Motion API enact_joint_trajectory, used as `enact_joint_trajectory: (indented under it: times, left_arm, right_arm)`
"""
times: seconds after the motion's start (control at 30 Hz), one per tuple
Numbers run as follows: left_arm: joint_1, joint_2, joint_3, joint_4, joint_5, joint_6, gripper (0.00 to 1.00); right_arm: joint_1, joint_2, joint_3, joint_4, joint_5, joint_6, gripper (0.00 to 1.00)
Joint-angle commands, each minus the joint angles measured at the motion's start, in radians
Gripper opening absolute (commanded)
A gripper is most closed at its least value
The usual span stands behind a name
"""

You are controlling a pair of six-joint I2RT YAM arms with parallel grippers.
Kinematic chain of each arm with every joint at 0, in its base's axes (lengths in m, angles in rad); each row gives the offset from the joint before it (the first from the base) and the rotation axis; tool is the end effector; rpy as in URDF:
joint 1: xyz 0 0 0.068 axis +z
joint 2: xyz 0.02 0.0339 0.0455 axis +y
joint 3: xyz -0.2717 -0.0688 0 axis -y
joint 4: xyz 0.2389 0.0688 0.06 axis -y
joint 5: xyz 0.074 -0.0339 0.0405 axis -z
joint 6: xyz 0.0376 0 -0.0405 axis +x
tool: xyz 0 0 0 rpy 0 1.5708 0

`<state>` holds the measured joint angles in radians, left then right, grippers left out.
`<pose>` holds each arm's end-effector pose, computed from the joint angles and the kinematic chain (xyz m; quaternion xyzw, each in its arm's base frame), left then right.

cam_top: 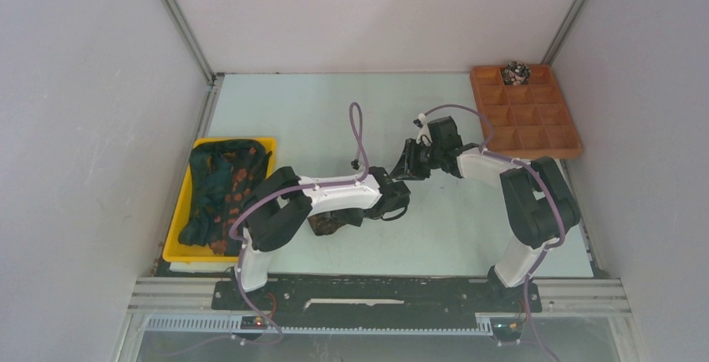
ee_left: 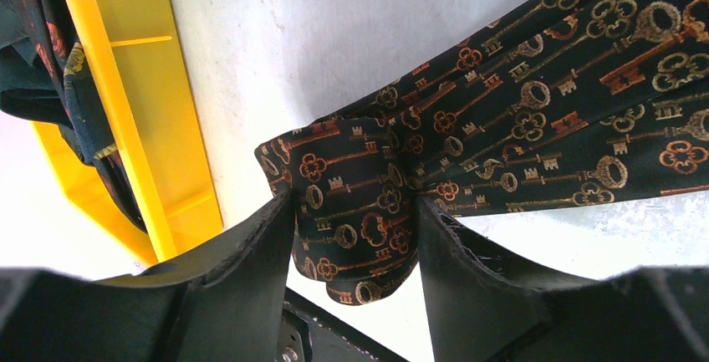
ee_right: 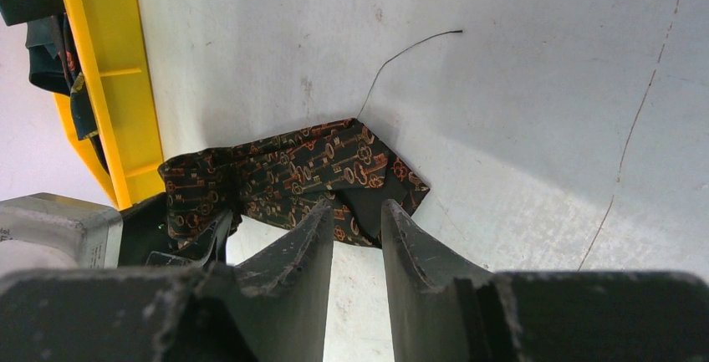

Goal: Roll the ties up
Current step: Roll the tie at the center of the board.

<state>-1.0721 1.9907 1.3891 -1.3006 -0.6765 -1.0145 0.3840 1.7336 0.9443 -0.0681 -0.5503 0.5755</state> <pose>0.1776 -0.2768 0.1782 0.0815 0.9285 0.2992 0.2045 0.3119 0.1472 0.1741 -0.0082 0.9067 0.3810 0.1806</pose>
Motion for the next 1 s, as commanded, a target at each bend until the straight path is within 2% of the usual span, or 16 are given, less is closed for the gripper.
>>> enact_joint_trajectory:
  times: [0.0,0.07,0.13,0.2,0.37,0.53,0.67,0.97]
  left_arm:
    - [-0.010,-0.059,0.026,-0.013,-0.031,0.018,0.59]
    - [-0.013,-0.058,0.023,-0.014,-0.034,0.030,0.57]
    - [-0.017,-0.063,0.012,-0.004,-0.033,0.040,0.59]
    - [-0.026,-0.081,-0.007,0.016,-0.031,0.047,0.72]
    - [-0.034,-0.154,-0.025,0.060,-0.018,0.070,0.87]
    - [-0.033,-0.260,-0.042,0.081,0.001,0.089,0.88]
    - [-0.032,-0.411,-0.113,0.101,0.014,0.077,0.84]
    - [0.030,-0.813,-0.456,0.215,0.087,0.033,0.84]
  right_arm:
    - [0.010,-0.014,-0.002,0.045,-0.004,0.006,0.31]
    - [0.020,-0.016,-0.002,0.054,-0.006,0.005,0.31]
    - [0.025,-0.015,-0.002,0.058,-0.007,0.003,0.31]
    - [0.029,-0.015,-0.002,0.059,-0.009,0.003,0.31]
    - [0.045,-0.031,-0.002,0.097,-0.025,-0.002,0.31]
    - [0.083,-0.061,-0.001,0.105,-0.033,-0.004,0.32]
    - [0.126,-0.096,-0.001,0.084,-0.036,-0.010,0.36]
    - [0.325,-0.096,0.061,0.018,-0.026,0.009,0.44]
